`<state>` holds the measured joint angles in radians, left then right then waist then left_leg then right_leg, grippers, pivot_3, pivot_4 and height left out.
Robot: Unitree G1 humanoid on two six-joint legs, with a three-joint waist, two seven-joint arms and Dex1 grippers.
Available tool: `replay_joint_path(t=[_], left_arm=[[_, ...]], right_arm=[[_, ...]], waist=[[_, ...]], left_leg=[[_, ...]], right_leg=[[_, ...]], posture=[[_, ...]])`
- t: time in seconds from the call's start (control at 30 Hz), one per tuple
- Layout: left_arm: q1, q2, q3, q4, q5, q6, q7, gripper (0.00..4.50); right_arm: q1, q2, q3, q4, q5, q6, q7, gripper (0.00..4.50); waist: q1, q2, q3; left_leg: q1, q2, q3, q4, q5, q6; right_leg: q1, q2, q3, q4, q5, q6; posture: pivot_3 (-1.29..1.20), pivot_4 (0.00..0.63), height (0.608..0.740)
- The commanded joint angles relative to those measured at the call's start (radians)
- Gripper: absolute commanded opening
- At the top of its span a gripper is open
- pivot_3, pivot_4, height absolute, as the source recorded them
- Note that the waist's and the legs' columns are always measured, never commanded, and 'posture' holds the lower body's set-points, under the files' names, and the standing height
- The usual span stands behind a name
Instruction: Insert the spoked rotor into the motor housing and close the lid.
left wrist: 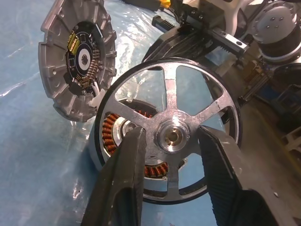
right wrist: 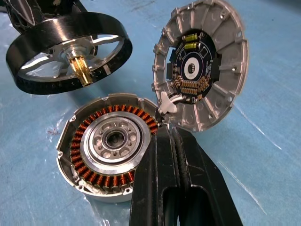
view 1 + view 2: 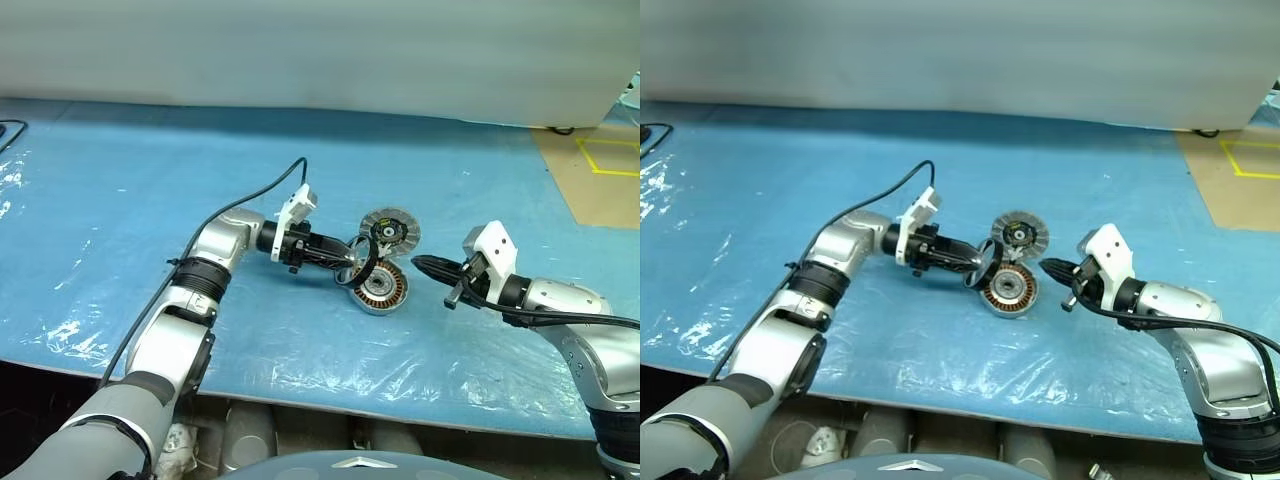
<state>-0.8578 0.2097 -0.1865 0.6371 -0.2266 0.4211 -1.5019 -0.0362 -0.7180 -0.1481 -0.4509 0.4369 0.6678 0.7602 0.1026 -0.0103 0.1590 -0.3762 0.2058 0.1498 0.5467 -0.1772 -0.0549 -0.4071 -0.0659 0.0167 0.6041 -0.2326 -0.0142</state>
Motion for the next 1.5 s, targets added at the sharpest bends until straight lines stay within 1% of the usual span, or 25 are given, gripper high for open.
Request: replay_joint_path(t=[0.03, 0.2, 0.73, 1.03, 1.23, 1.33, 1.5], left_arm=[[0.001, -0.021, -0.001, -0.050, -0.013, -0.026, 0.033, 1.77], [0.012, -0.050, -0.001, -0.061, -0.018, -0.039, 0.073, 1.77], [0.031, -0.070, -0.041, -0.025, 0.010, -0.082, 0.088, 1.77], [0.055, -0.044, -0.097, -0.033, 0.051, -0.095, 0.086, 1.77], [0.064, -0.025, -0.132, -0.022, 0.079, -0.115, 0.099, 1.77], [0.066, -0.019, -0.139, -0.017, 0.089, -0.120, 0.100, 1.77], [0.069, -0.006, -0.149, -0.021, 0.091, -0.105, 0.092, 1.77]], right_arm=[[0.001, -0.015, -0.031, -0.052, 0.026, 0.003, -0.002, 0.00], [0.003, -0.020, -0.031, -0.056, 0.028, 0.011, -0.002, 0.00], [0.007, -0.018, -0.024, -0.067, 0.020, 0.018, -0.016, 0.00], [0.018, -0.027, -0.013, -0.069, 0.015, 0.019, -0.017, 0.00], [0.042, -0.056, 0.003, -0.069, 0.012, 0.023, 0.007, 0.00], [0.056, -0.075, 0.008, -0.072, 0.016, 0.027, 0.025, 0.00], [0.069, -0.099, 0.025, -0.077, 0.010, 0.028, 0.043, 0.00]], waist=[[0.000, 0.000, 0.000], [0.000, 0.000, 0.000], [0.000, 0.000, 0.000], [0.000, 0.000, 0.000], [0.001, 0.000, 0.000], [0.001, 0.000, 0.000], [0.001, 0.001, 0.000]], left_leg=[[0.000, 0.000, 0.000, 0.000, 0.000, 0.000], [0.000, 0.000, 0.000, 0.000, 0.000, 0.000], [0.000, 0.000, 0.000, 0.001, 0.000, 0.000], [0.002, 0.000, 0.000, 0.001, 0.000, 0.000], [0.005, 0.000, 0.000, 0.001, 0.000, 0.000], [0.007, 0.000, 0.000, 0.001, 0.000, 0.000], [0.007, 0.000, 0.000, 0.002, 0.000, 0.000]], right_leg=[[0.000, 0.000, 0.000, 0.000, 0.000, 0.000], [0.000, 0.000, 0.000, 0.000, 0.000, 0.000], [0.000, 0.000, 0.000, 0.001, 0.000, 0.000], [0.002, 0.000, 0.000, 0.001, 0.000, 0.000], [0.005, 0.000, 0.001, 0.001, 0.000, 0.000], [0.006, 0.000, 0.001, 0.001, -0.002, -0.003], [0.007, 0.000, 0.001, 0.001, -0.003, -0.004]], posture=[[0.00, 0.150, 0.740], [0.00, 0.150, 0.740], [0.00, 0.150, 0.740], [0.00, 0.150, 0.740], [0.00, 0.150, 0.740], [0.00, 0.150, 0.740], [0.00, 0.150, 0.740]])
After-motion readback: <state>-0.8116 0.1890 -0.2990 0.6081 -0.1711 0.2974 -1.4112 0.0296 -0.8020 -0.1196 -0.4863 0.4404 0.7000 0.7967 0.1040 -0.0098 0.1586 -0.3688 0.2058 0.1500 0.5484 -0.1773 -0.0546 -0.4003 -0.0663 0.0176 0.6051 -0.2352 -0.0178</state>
